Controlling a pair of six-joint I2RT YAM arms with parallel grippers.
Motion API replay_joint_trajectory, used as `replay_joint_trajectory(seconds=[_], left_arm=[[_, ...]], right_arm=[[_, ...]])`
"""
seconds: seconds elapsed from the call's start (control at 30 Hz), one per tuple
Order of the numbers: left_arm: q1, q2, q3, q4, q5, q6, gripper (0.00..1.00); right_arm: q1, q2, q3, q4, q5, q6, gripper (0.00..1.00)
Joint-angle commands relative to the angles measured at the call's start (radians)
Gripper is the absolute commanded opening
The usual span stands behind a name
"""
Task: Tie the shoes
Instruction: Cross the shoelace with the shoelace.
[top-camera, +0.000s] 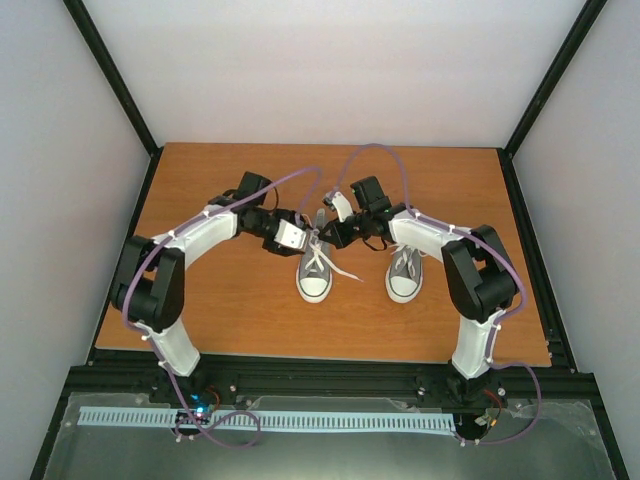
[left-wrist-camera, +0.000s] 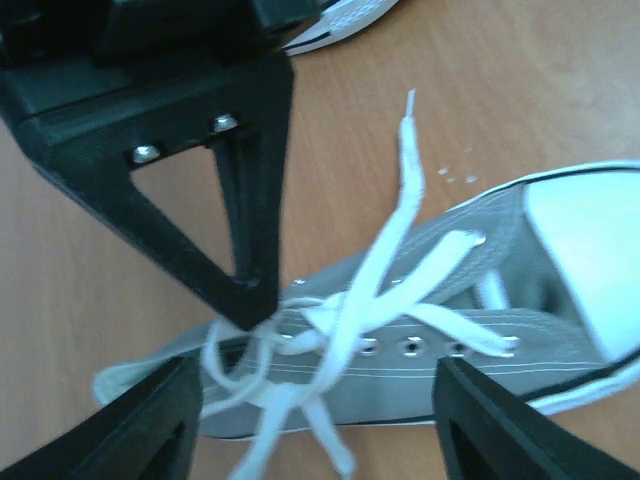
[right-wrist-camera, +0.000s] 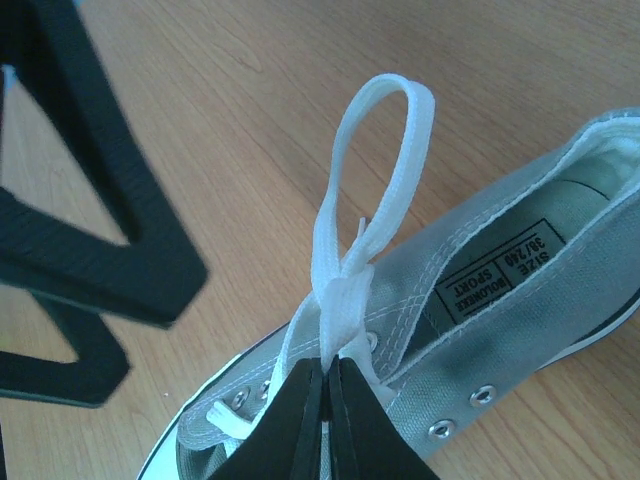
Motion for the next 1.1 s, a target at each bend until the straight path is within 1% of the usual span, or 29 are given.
replay_joint_trajectory(seconds=[0.0, 0.03, 0.17, 0.3, 0.47, 0.53, 0.6, 0.7, 0.87, 0.9, 0.97, 1.07], left_arm=[[-0.032, 0.035, 0.000, 0.226, -0.046, 0.004, 0.72], [-0.047, 0.041, -0.016, 0.243, -0.070, 0.010, 0.74], [-0.056, 0.048, -0.074, 0.343, -0.103, 0.011, 0.74], [-0.058, 0.073, -0.068, 0.358, -0.123, 0.011, 0.74], [-0.070, 0.094, -0.052, 0.393, -0.130, -0.058, 0.72], [-0.074, 0.105, -0.042, 0.396, -0.139, -0.069, 0.69], [-0.076, 0.115, -0.039, 0.405, -0.159, -0.078, 0.63], [-0.076, 0.114, -0.019, 0.373, -0.157, -0.109, 0.52], [-0.076, 0.121, 0.058, 0.226, -0.104, -0.140, 0.30], [-0.076, 0.127, 0.061, 0.223, -0.101, -0.146, 0.28], [-0.076, 0.135, 0.068, 0.224, -0.099, -0.160, 0.28], [-0.076, 0.151, 0.088, 0.208, -0.103, -0.167, 0.29]], right_arm=[[-0.003, 0.012, 0.024, 0.012, -0.025, -0.002, 0.03], [-0.003, 0.011, 0.024, 0.013, -0.025, -0.002, 0.03], [-0.005, 0.010, 0.022, 0.012, -0.031, -0.002, 0.03], [-0.004, 0.016, 0.023, 0.012, -0.033, -0.002, 0.03], [-0.004, 0.013, 0.022, 0.018, -0.040, 0.003, 0.03], [-0.004, 0.011, 0.022, 0.018, -0.042, 0.003, 0.03], [-0.005, 0.010, 0.022, 0.018, -0.044, 0.001, 0.03], [-0.006, 0.009, 0.022, 0.018, -0.047, 0.001, 0.03], [-0.007, 0.008, 0.022, 0.014, -0.049, -0.003, 0.03], [-0.007, 0.009, 0.022, 0.014, -0.050, -0.004, 0.03], [-0.008, 0.007, 0.022, 0.012, -0.052, -0.007, 0.03], [-0.007, 0.006, 0.023, 0.007, -0.057, -0.009, 0.03]])
